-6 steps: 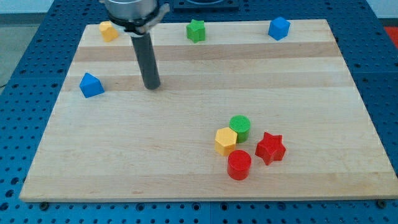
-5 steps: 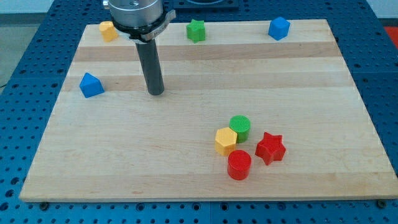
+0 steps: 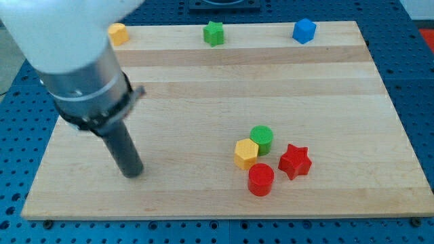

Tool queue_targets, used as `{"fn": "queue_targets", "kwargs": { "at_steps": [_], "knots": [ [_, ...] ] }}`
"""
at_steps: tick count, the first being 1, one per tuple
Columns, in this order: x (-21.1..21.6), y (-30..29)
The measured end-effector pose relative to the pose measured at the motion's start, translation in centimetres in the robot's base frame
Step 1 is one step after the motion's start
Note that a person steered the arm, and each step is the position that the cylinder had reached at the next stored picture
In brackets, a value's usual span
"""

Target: Move the red star closer to the green circle

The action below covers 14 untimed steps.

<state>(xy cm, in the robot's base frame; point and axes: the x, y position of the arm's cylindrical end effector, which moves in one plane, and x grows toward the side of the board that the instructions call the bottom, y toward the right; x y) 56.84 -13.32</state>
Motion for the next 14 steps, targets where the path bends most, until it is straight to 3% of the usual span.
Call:
{"fn": "queue_targets", "kwargs": {
  "at_steps": [1,3,5,7,8,9,10,11,13,14],
  "knots": [
    [3.7,6.7],
    [5.1,11.3],
    [4.5,28.2],
    [-3.0,29.6],
    [-3.3,29.7],
    [1.6,29.9],
    [3.7,27.2],
    [2.4,24.1],
    [-4.8,25.0],
    [-3.3,25.7]
  ]
}}
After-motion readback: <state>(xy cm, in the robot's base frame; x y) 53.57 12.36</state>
